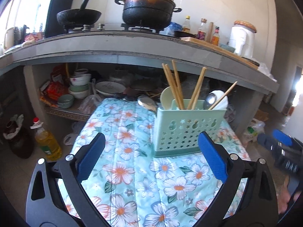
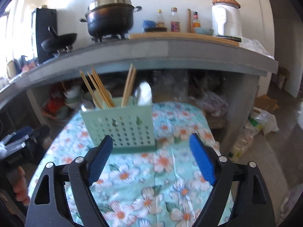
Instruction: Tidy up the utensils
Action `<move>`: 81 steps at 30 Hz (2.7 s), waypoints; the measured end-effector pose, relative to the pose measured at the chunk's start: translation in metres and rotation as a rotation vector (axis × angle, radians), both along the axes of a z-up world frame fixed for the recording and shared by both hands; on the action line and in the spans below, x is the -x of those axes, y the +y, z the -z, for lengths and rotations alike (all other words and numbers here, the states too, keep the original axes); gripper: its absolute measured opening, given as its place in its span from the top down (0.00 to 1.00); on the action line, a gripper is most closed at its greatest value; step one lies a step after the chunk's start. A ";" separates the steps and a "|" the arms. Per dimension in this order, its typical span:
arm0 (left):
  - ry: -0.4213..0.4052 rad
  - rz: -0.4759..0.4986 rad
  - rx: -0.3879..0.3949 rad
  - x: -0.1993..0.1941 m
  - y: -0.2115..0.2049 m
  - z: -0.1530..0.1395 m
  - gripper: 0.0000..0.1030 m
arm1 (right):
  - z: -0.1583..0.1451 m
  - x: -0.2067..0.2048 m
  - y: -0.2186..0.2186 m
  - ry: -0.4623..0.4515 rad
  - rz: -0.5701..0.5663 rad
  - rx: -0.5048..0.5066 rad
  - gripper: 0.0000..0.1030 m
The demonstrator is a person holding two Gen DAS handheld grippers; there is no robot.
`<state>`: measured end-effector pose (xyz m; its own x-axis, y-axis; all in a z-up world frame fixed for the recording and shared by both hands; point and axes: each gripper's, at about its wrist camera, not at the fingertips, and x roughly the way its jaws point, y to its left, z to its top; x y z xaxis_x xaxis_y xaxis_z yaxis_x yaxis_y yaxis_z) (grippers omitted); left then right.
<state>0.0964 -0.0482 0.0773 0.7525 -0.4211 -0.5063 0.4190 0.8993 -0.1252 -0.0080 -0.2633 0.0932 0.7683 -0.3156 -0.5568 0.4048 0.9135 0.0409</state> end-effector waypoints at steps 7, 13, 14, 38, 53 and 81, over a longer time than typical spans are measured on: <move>-0.044 -0.158 -0.158 0.008 -0.010 -0.003 0.08 | 0.018 0.003 0.009 0.060 0.076 0.093 0.08; -0.119 -0.282 -0.258 0.012 -0.009 -0.006 0.08 | 0.019 0.005 0.006 0.075 0.103 0.105 0.07; -0.117 -0.289 -0.260 0.011 -0.007 -0.006 0.08 | 0.018 0.005 0.005 0.075 0.108 0.104 0.07; -0.030 -0.294 -0.228 0.001 0.002 -0.006 0.08 | 0.018 -0.001 0.008 0.091 0.110 0.117 0.06; -0.018 -0.296 -0.228 -0.001 0.005 -0.004 0.08 | 0.016 -0.001 0.009 0.092 0.107 0.121 0.06; -0.012 -0.296 -0.230 -0.002 0.006 -0.003 0.08 | 0.015 -0.001 0.011 0.091 0.106 0.122 0.06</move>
<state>0.0985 -0.0418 0.0804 0.8311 -0.0605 -0.5528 0.1365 0.9858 0.0974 -0.0068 -0.2518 0.0782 0.6752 -0.4617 -0.5753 0.4963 0.8613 -0.1087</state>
